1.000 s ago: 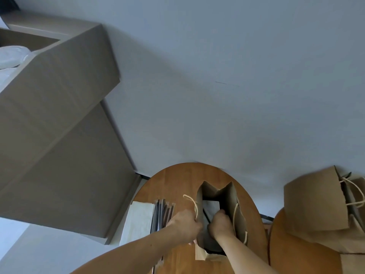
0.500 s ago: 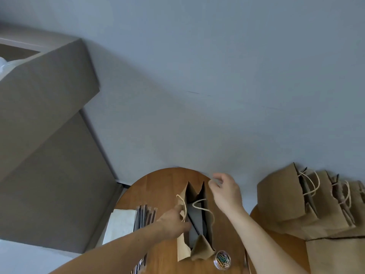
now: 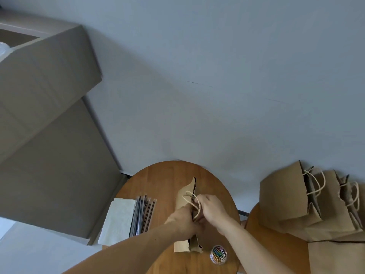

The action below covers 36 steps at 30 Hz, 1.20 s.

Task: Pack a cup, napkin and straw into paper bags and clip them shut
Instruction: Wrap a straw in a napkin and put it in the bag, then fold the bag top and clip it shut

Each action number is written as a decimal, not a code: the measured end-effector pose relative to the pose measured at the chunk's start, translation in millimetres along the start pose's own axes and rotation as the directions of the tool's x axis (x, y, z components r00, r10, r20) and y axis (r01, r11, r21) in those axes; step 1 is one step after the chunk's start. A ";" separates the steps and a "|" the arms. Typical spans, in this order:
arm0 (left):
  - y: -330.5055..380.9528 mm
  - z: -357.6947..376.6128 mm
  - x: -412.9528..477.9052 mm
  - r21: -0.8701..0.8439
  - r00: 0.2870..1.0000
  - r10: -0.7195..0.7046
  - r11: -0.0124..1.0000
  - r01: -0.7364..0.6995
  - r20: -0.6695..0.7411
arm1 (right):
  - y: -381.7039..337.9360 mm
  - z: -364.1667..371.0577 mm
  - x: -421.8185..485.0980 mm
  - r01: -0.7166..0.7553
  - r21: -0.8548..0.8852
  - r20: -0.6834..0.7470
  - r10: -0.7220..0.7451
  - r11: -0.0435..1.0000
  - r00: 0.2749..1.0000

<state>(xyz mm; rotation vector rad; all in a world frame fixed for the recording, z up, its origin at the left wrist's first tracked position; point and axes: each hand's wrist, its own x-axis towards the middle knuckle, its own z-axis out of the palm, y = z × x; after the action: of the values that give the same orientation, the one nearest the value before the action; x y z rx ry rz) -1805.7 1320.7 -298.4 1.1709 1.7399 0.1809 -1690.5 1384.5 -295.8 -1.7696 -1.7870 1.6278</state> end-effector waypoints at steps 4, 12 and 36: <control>6.0 5.5 4.1 0.165 0.988 -0.003 0.986 0.029 -0.157 | 10.5 -4.9 1.6 0.092 -0.185 0.006 -0.093 0.978 0.996; 2.0 -26.4 13.7 0.428 0.969 0.164 0.901 -0.072 -0.183 | 24.0 -36.4 11.4 0.378 -0.642 -0.038 -0.520 0.667 0.854; -33.1 -31.2 39.3 0.595 0.866 0.415 0.783 -0.185 -0.277 | 40.7 -44.8 29.2 0.484 -0.672 -0.009 -0.660 0.560 0.751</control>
<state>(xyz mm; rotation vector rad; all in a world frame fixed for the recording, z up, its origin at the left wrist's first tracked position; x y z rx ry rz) -1852.4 1345.2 -327.5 1.9681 2.0106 0.1158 -1641.3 1420.8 -323.6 -1.2121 -2.5835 0.5036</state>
